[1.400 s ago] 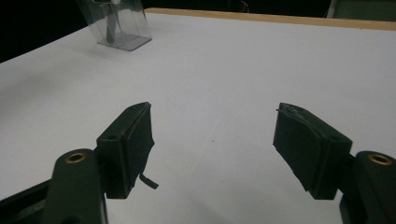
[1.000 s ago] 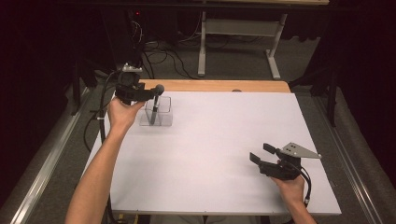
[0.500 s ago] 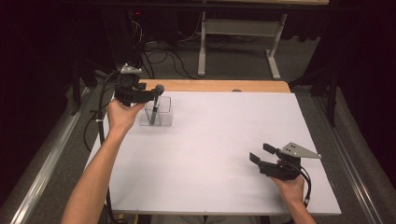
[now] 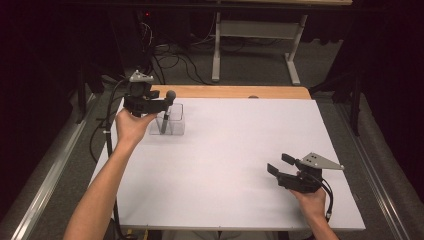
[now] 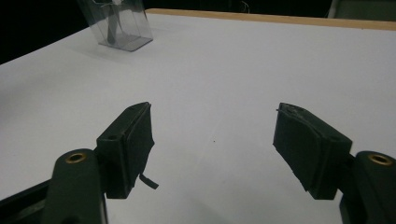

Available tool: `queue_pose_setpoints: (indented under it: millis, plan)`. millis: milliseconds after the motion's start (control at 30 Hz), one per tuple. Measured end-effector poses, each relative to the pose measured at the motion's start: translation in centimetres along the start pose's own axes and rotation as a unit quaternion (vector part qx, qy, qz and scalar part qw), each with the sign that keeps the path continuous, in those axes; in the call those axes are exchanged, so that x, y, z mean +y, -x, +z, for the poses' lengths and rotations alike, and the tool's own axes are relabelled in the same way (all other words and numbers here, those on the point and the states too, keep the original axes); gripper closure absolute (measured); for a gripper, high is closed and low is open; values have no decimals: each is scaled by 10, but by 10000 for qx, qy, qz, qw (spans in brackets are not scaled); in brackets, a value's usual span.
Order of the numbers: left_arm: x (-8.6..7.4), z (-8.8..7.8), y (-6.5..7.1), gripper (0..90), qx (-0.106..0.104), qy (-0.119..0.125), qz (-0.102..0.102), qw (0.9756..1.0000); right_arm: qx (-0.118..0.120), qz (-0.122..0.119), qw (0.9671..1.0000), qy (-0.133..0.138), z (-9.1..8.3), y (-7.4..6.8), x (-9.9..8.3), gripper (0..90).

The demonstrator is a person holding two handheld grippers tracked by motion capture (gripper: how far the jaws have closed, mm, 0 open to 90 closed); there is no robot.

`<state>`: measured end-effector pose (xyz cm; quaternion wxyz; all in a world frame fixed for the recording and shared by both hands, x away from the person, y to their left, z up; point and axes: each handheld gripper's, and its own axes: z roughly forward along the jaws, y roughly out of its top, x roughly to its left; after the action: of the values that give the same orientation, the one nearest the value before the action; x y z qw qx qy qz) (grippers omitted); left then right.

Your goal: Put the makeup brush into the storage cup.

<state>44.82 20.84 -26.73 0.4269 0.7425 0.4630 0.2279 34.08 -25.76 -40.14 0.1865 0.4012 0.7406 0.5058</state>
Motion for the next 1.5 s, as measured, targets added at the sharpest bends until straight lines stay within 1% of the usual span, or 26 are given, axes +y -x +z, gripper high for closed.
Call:
queue_pose_setpoints:
  millis: [167, 333, 500, 567, 733, 933, 1100, 1267, 1500]
  plan:
    - [-1, -5, 4, 417, -50, 38, 55, 10000, 4, 5, 10000, 4, 0, 0, 0, 300]
    - [-2, -8, 6, 417, -99, 103, 66, 9999, 0, 19, 10000, 3, 0, 0, 0, 300]
    - [-3, -9, 8, 417, -146, 131, 51, 9998, 5, 19, 10000, 10, 0, 0, 0, 300]
    - [-4, -10, 7, 417, -166, 101, 71, 9998, 4, 19, 10000, 13, 0, 0, 0, 300]
    - [-6, -12, 7, 416, -242, 154, -5, 9996, 1, 30, 10000, 12, 0, 1, 0, 300]
    - [-10, -16, 7, 413, -301, 176, -51, 9994, 0, 24, 10000, 29, 0, 1, 0, 300]
    - [-12, -19, 8, 411, -336, 194, -35, 9992, 3, 32, 10000, 31, 0, 0, 0, 300]
    - [-15, -20, 12, 404, -424, 214, -29, 9989, 1, 24, 10000, 36, 0, 0, 0, 299]
    - [-20, -23, 20, 399, -505, 289, 48, 9983, -15, 49, 10000, 53, -1, 1, 0, 299]
